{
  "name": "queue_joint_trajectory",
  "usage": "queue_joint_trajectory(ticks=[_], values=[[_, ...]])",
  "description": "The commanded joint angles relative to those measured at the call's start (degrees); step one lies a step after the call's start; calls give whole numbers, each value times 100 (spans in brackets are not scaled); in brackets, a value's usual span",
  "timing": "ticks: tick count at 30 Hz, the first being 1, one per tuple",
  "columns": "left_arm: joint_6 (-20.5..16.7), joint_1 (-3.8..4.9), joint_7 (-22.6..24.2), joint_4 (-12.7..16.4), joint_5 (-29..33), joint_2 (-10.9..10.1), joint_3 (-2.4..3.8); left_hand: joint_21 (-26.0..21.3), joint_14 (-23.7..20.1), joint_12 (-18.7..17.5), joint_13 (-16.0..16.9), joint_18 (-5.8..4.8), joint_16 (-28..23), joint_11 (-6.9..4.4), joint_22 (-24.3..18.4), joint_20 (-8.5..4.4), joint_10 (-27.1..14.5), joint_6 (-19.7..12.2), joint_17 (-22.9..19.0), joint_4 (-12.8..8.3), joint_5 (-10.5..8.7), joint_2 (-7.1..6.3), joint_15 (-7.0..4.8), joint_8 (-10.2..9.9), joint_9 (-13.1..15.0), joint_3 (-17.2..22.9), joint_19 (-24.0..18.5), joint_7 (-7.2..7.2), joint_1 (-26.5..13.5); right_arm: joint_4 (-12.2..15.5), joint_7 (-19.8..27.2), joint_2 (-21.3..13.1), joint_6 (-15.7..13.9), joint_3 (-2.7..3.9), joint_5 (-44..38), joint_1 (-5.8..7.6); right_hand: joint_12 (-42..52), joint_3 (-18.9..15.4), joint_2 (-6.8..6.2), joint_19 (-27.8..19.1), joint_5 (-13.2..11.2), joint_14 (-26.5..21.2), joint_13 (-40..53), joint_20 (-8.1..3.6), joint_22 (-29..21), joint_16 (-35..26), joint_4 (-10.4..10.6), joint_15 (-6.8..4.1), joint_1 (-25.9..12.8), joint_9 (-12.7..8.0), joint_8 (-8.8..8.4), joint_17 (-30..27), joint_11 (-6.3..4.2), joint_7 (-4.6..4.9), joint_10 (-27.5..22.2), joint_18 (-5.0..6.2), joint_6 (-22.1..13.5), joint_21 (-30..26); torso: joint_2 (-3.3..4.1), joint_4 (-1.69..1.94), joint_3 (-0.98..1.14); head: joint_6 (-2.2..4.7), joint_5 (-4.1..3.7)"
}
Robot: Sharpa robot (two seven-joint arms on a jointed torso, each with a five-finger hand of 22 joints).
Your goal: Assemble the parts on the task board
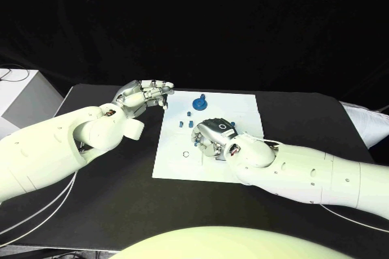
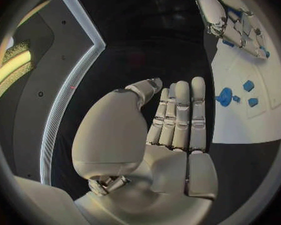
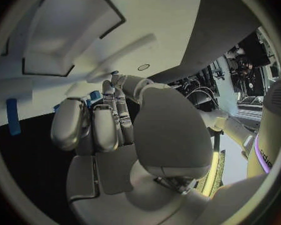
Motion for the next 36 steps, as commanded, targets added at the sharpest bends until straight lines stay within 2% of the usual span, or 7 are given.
queue_joint_trajectory(ticks=[1, 7, 14, 24, 30, 33, 36], values=[[37, 1, 38, 22, 26, 1, 5, -18, 0, 20, 5, 83, -30, 8, -5, 2, -51, -23, -10, 1, 35, -1, 31, -6, -6, -21, 21, 29, 46, -27, 74, 13, 222, -28, -38, -21, -7, 10, 10, -20, 11, 185, -8, 7, -37, -20, 20, -3, -95, 25, 16, -54, -111, 46, 113, -54, -5, -58, 1, -1, 0, -8, 1], [48, 1, 46, 18, 27, -2, 5, -29, 1, 26, 6, 83, -36, 10, -13, 3, -54, -25, -12, 12, 34, -5, 32, -6, -7, -31, 25, 30, 37, -7, 271, 9, 175, -42, 120, -22, -32, -256, -307, -125, 71, 133, -86, 139, -198, -57, 160, 148, -468, -4, -242, -224, 69, 199, -520, -21, -443, -227, -2, -4, 2, -16, 10], [49, 1, 41, 6, 28, -1, 5, -34, 2, 27, 6, 83, -37, 10, -16, 4, -56, -26, -12, 19, 34, -7, 34, -6, -7, -37, 26, 31, 29, -2, 282, -16, 155, -47, 163, -22, -24, -401, -363, -161, 70, 113, -79, 195, -284, -50, 189, 195, -483, -42, -380, -288, 125, 248, -810, 3, -594, -319, -5, -4, 3, -18, 13], [52, 1, 27, -8, 28, 6, 5, -40, 3, 30, 6, 83, -39, 10, -20, 5, -58, -27, -13, 23, 35, -7, 34, -6, -7, -40, 28, 30, 28, 7, 222, -42, 20, -49, 164, -22, -13, -768, -303, -328, 105, 32, -77, 256, -745, -142, 202, 248, -333, -121, -600, -557, 191, 307, -1216, 97, -760, -760, -5, -2, 6, -3, 7], [58, 1, 20, -15, 28, 8, 4, -44, 4, 32, 6, 84, -41, 8, -23, 5, -60, -27, -14, 23, 36, -5, 33, -6, -7, -39, 30, 29, 33, 59, 185, -81, -133, -49, 164, -22, 14, -1318, -177, -398, 138, 0, -80, 273, -1023, -170, 271, 268, -81, -206, -788, -711, 218, 310, -1591, 147, -863, -1057, -3, -4, 6, 25, 2], [63, 1, 17, -19, 28, 11, 4, -44, 4, 32, 6, 84, -41, 8, -23, 5, -60, -27, -14, 23, 36, -5, 33, -6, -7, -39, 30, 29, 33, 86, 165, -101, -211, -49, 166, -23, 30, -1772, -78, -383, 155, -8, -76, 284, -1064, -153, 394, 282, 154, -302, -953, -768, 234, 318, -1794, 151, -1013, -1124, -6, -6, 7, 36, -3], [66, 0, 17, -26, 28, 13, 4, -44, 4, 32, 6, 84, -41, 8, -23, 5, -60, -27, -14, 23, 36, -5, 33, -6, -7, -39, 30, 29, 33, 120, 147, -130, -259, -48, 170, -23, 34, -2282, -20, -364, 170, -16, -77, 302, -1094, -126, 636, 308, 466, -436, -1155, -819, 267, 255, -2015, 154, -1265, -1184, -6, -11, 6, 51, -6]])
